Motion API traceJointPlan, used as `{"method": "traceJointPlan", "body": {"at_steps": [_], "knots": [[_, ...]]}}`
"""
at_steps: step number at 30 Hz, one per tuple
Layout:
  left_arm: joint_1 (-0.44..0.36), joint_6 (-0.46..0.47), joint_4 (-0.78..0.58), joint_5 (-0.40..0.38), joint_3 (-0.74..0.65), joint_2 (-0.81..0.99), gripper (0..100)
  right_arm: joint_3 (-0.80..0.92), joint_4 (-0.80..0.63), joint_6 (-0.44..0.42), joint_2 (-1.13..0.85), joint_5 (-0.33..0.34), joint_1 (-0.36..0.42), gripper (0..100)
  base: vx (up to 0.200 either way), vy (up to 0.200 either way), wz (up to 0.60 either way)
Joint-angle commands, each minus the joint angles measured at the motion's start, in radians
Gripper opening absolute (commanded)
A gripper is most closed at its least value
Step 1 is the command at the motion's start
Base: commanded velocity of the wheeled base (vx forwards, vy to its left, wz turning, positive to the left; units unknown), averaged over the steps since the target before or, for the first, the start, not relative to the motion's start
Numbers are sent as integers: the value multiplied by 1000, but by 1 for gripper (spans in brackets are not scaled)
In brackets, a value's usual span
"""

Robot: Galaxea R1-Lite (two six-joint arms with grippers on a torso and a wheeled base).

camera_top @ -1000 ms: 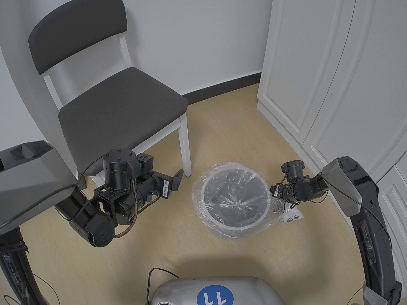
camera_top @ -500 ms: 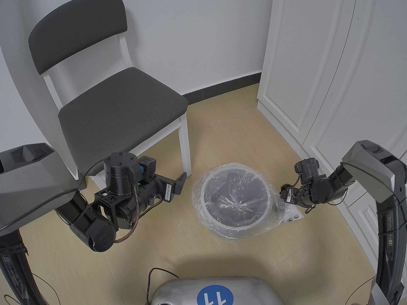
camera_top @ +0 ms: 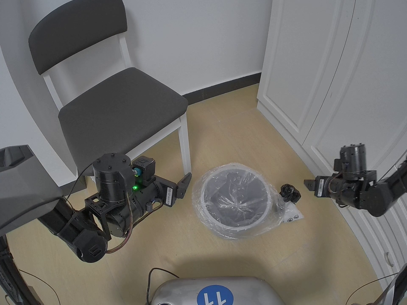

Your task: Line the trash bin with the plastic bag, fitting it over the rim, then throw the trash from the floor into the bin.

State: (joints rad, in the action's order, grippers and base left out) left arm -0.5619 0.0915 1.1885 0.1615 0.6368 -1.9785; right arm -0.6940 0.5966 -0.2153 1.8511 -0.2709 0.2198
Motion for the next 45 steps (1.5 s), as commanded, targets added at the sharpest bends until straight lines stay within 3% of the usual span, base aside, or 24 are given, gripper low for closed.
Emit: {"method": "traceJointPlan", "body": {"at_steps": [1,5,13,18,20,22,26,29,37,40,45], "knots": [[-35,-3,3,-19,-51,99,100,149,54,31,-352,5,18,100,0,0,0],[-36,-4,3,-23,-55,104,100,188,22,40,-406,-5,3,100,0,0,0],[-35,-4,5,-23,-74,104,100,353,5,142,-455,-1,-172,100,0,0,0],[-30,-10,5,-23,-74,104,100,424,-12,142,-540,7,-204,100,0,0,0],[-26,-19,5,-23,-75,106,100,426,-84,157,-584,28,-221,100,0,0,0],[-26,-32,5,-22,-78,106,100,407,-152,162,-599,79,-221,100,0,0,0],[-26,-107,6,-20,-106,129,100,320,-235,117,-553,292,-264,100,0,0,0],[-26,-182,6,-16,-129,158,100,251,-230,114,-444,361,-309,100,0,0,0],[8,-202,28,59,-206,164,100,-24,-228,114,-174,383,-335,100,0,0,0],[27,-182,128,142,-264,176,100,-110,-228,117,-125,340,-341,100,0,0,0],[96,-179,278,136,-365,239,100,-113,-228,117,-101,338,-362,100,0,0,0]]}}
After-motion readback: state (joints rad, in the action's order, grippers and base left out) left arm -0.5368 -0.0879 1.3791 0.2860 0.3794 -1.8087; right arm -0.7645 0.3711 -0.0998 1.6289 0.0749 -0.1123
